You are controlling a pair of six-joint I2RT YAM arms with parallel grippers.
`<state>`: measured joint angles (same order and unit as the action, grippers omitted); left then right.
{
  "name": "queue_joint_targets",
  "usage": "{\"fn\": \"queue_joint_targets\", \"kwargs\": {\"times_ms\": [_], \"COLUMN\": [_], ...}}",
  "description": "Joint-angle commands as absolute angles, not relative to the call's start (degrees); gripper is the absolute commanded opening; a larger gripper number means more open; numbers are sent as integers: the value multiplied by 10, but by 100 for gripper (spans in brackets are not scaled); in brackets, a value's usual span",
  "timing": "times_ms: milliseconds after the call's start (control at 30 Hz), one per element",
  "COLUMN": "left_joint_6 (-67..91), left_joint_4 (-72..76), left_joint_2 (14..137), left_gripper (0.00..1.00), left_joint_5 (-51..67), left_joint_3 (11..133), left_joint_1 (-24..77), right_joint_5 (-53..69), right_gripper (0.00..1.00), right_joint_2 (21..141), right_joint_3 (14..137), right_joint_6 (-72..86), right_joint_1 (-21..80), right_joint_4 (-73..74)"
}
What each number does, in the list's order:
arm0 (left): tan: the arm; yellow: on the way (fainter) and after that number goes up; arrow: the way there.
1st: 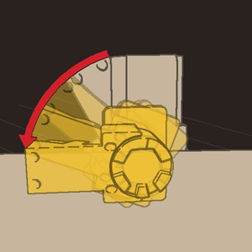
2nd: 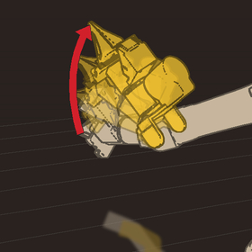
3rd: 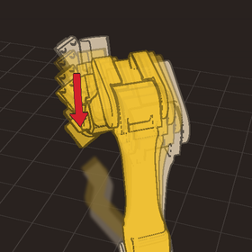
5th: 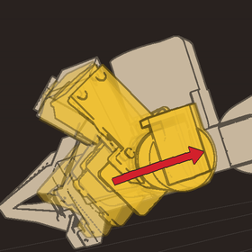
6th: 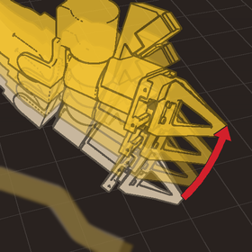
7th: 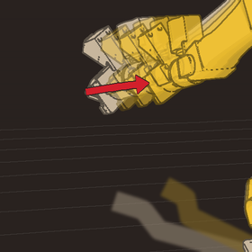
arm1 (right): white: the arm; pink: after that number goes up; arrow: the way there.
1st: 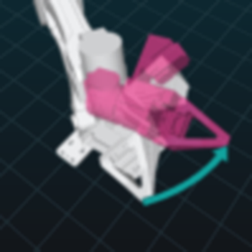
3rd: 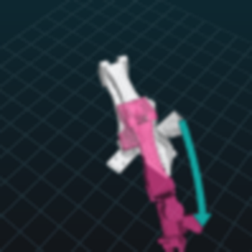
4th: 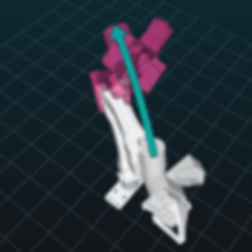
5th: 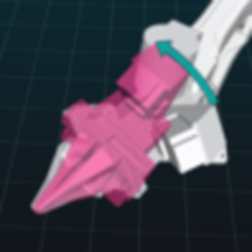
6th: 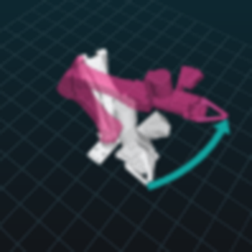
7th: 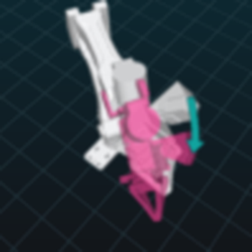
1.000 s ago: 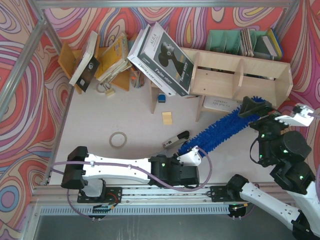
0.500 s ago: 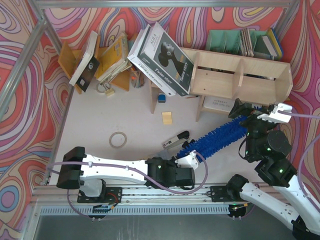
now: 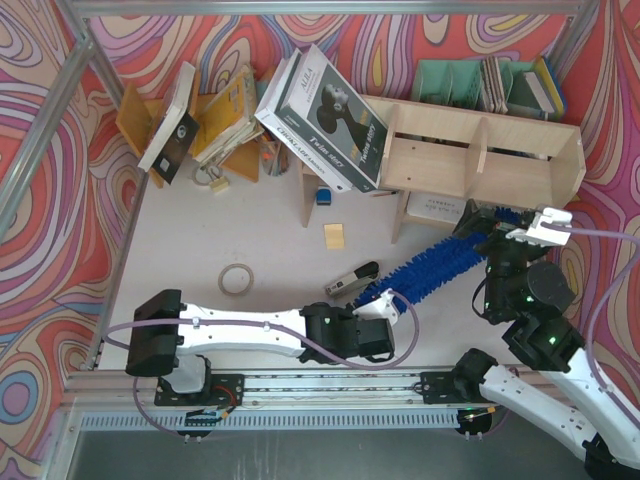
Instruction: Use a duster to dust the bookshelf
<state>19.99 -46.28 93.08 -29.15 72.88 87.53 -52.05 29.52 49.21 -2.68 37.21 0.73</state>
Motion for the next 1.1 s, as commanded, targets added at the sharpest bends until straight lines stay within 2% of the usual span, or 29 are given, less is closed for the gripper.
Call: {"fn": "queue_joint_targets", "kwargs": {"times_ms": [0, 367, 867, 1067], "left_joint_6": [205, 225, 239, 223], "left_joint_4": [-434, -394, -368, -358], "left_joint_2": [922, 943, 999, 994], "left_gripper": [0, 0, 0, 0], "left_joint_5": [-304, -337, -264, -238], "left_joint_3": [724, 756, 811, 823], "left_joint_1": [862, 778, 692, 691], "right_joint_5": [-523, -536, -545, -543], "right_gripper": [99, 99, 99, 99], "right_joint_2": [283, 284, 315, 331], "right_joint_3": [479, 452, 429, 480], "right_joint_6": [-44, -52, -105, -64], "right_joint_1": [375, 376, 375, 374], "right_joint_4": [-21, -46, -122, -58]}}
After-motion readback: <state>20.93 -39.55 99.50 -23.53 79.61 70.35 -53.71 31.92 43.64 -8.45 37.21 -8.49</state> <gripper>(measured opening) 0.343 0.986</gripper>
